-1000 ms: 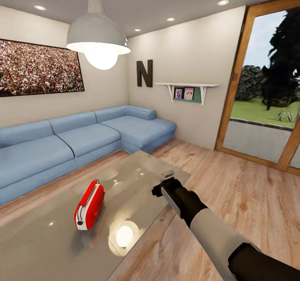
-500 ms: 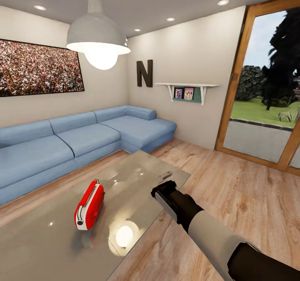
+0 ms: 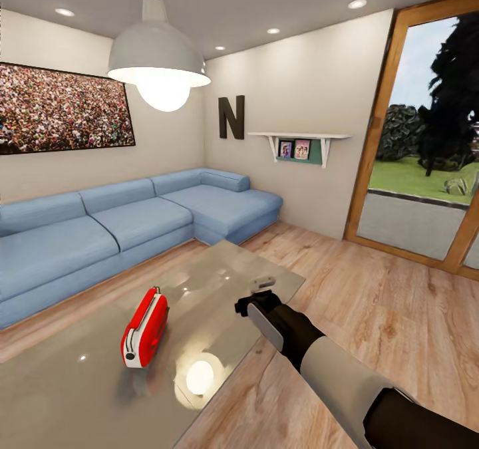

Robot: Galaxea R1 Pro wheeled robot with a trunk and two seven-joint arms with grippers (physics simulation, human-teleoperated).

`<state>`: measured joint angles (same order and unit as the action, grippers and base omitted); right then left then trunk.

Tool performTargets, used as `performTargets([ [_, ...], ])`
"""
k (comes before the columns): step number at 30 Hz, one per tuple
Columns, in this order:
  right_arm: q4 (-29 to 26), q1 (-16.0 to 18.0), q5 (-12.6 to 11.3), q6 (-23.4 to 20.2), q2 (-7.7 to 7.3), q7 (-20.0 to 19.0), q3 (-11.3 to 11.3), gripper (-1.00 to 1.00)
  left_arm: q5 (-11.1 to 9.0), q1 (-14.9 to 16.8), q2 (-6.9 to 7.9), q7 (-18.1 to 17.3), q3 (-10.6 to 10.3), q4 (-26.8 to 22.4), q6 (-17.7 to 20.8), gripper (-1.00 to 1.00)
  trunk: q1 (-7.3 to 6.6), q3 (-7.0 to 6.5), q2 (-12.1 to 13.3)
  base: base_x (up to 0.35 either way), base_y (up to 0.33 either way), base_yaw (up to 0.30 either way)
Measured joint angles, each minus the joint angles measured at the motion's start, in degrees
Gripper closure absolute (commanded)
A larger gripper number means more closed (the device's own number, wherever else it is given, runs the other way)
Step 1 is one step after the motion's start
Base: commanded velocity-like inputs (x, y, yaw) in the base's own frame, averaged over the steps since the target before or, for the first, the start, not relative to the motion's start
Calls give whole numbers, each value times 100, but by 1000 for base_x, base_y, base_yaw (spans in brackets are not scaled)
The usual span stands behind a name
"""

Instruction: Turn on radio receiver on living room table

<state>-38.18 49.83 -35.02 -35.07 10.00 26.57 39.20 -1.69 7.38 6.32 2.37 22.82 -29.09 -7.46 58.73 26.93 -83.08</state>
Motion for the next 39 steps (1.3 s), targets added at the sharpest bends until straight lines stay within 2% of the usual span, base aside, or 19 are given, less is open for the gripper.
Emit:
performTargets([
  [6, 2, 0, 12, 16, 0, -9, -6, -100, -1, 0, 1, 0, 3, 0, 7, -100, 0, 0, 0, -6, 198, 0],
  [13, -2, 0, 13, 18, 0, -12, -8, -100, 2, 0, -7, 0, -4, 0, -17, -100, 0, 0, 0, -32, 36, 0],
  [29, -10, 0, 15, 18, 0, -31, 35, -100, 2, 0, -8, 0, -7, 0, -32, -100, 0, 0, 0, -120, -81, 0],
  [32, -31, 0, 37, 18, 0, -183, 286, -100, 2, 0, -8, 0, -9, 0, -30, -100, 0, 0, 0, -10, -4, 0],
  [34, -37, 0, 82, 19, 0, -386, 573, -100, 2, 0, -8, 0, -12, 0, -29, -100, 0, 0, 0, -3, -1, 0],
  [35, -39, 0, 173, 15, 0, -514, 711, -100, 1, 0, -8, 0, -15, 0, -16, -100, 0, 0, 0, -1, -1, 0],
  [36, -39, 0, 285, 12, 0, -571, 764, -100, -2, 0, -8, 0, -15, 0, -6, -100, 0, 0, 0, 0, 0, 0],
  [37, -35, 0, 529, 10, 0, -634, 812, -100, -5, 0, -8, 2, -15, 0, 7, -100, 0, 0, 0, 0, 0, 0],
  [39, -39, 0, 709, 16, 0, -681, 851, -100, -6, 0, -6, 7, -12, 0, 14, -100, 0, 0, 0, 0, 0, 0],
])
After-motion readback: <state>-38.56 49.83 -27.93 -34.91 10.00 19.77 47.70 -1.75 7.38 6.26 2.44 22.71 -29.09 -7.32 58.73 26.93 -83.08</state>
